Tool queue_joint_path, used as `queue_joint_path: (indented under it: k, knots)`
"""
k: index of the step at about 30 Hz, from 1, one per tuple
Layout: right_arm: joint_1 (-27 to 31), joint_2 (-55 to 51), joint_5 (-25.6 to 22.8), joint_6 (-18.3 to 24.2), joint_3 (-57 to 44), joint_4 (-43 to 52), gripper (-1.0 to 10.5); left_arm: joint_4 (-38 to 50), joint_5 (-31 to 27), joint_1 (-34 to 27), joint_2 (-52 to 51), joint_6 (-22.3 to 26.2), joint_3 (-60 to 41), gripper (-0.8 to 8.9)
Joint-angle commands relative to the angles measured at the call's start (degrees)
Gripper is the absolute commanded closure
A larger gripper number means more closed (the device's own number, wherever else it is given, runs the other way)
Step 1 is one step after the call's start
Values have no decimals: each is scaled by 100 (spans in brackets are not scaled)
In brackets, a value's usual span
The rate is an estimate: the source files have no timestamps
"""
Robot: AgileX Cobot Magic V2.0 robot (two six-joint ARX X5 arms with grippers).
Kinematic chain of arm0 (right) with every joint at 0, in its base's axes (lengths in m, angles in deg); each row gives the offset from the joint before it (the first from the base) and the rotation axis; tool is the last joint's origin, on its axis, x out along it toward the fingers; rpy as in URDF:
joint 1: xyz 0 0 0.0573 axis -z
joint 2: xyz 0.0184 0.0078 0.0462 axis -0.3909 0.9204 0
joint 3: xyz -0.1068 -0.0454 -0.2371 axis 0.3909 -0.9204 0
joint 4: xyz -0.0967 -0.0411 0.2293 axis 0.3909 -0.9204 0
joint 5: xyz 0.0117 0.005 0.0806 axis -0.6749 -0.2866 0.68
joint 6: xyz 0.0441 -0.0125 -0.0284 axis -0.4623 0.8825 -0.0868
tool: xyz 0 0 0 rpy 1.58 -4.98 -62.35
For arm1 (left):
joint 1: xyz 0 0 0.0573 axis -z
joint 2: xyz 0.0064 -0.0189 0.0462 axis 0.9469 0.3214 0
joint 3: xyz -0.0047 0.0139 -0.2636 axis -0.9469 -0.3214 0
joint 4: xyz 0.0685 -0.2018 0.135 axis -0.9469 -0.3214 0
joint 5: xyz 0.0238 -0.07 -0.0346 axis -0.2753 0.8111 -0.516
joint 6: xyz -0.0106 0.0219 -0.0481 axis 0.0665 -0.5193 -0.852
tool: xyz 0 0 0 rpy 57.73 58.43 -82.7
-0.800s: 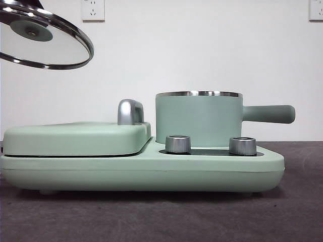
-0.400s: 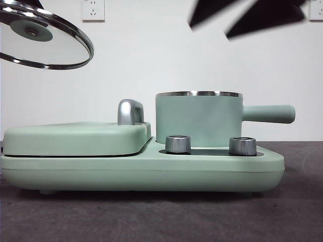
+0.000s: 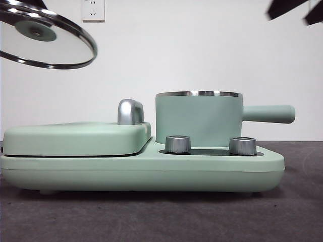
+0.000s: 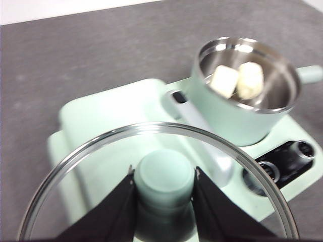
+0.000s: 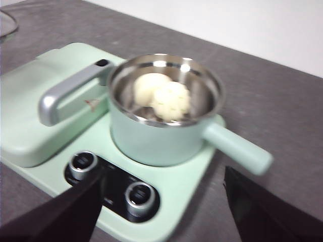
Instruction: Put the buns in a small steamer
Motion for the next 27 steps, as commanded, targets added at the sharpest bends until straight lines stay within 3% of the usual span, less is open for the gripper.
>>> queue_joint_path:
  k: [1, 10, 19, 27]
  knots:
    - [-59, -275, -157, -83, 57, -256, 584, 470, 286, 146, 177, -136, 107, 799]
    - [-59, -619, -129, -409, 57, -485, 583, 1790, 400, 743, 1043, -304, 109, 799]
    - [-59, -605, -129, -422, 57, -485, 583, 3429, 398, 1303, 2210, -304, 221, 799]
    - [-59, -605, -129, -424, 57, -487, 583, 3663, 184, 1617, 3434, 105, 1141, 799]
